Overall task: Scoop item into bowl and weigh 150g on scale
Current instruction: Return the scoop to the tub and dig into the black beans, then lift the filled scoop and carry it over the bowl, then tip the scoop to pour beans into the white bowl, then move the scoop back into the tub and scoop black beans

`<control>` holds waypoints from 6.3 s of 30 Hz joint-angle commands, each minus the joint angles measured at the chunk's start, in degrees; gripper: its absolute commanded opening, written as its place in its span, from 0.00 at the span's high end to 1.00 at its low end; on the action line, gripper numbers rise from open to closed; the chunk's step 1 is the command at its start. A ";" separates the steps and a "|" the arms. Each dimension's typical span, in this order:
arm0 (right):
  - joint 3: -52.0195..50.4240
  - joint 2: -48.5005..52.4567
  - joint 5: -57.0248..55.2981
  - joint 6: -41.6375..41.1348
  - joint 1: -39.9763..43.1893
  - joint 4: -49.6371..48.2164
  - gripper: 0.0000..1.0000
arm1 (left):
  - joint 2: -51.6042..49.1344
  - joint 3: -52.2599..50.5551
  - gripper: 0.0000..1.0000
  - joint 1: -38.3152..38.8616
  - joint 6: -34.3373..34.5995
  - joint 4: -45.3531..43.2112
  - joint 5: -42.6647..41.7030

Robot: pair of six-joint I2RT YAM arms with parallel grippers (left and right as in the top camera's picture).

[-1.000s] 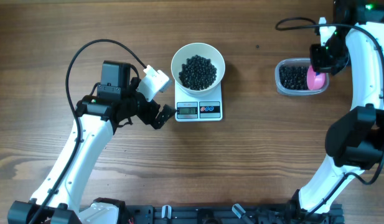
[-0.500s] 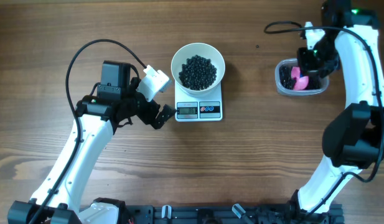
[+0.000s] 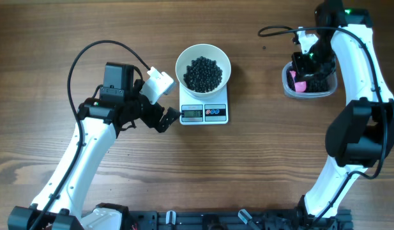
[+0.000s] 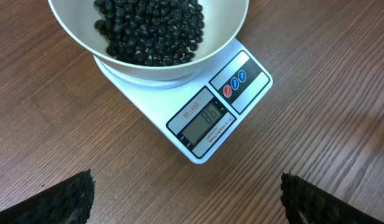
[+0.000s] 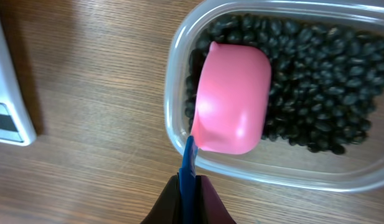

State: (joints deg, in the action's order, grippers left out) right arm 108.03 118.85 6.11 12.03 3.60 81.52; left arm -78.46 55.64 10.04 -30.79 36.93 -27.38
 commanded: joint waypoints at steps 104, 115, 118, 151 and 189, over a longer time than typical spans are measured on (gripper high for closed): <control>22.16 -0.74 -8.02 1.20 -28.83 -6.95 0.96 | -0.09 -0.24 0.00 -0.20 -0.31 0.00 -1.09; 21.99 -5.81 -0.68 -2.56 -7.43 2.93 0.96 | -0.09 -0.24 0.00 -0.20 -0.31 0.00 -1.09; 21.97 -5.81 -1.53 -2.60 -3.10 6.01 0.96 | -0.09 -0.24 0.00 -0.20 -0.31 0.00 -1.09; -8.17 -3.91 -11.54 -1.81 2.69 -5.66 0.96 | -0.09 -0.24 0.00 -0.20 -0.31 -0.02 -1.09; -8.17 -3.93 18.01 5.92 13.77 -1.90 0.96 | -0.09 -0.24 0.00 -0.20 -0.31 0.00 -1.09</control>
State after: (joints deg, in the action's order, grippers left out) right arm 100.57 114.30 17.87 15.79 15.14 78.56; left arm -78.46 55.64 10.04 -30.79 36.95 -27.35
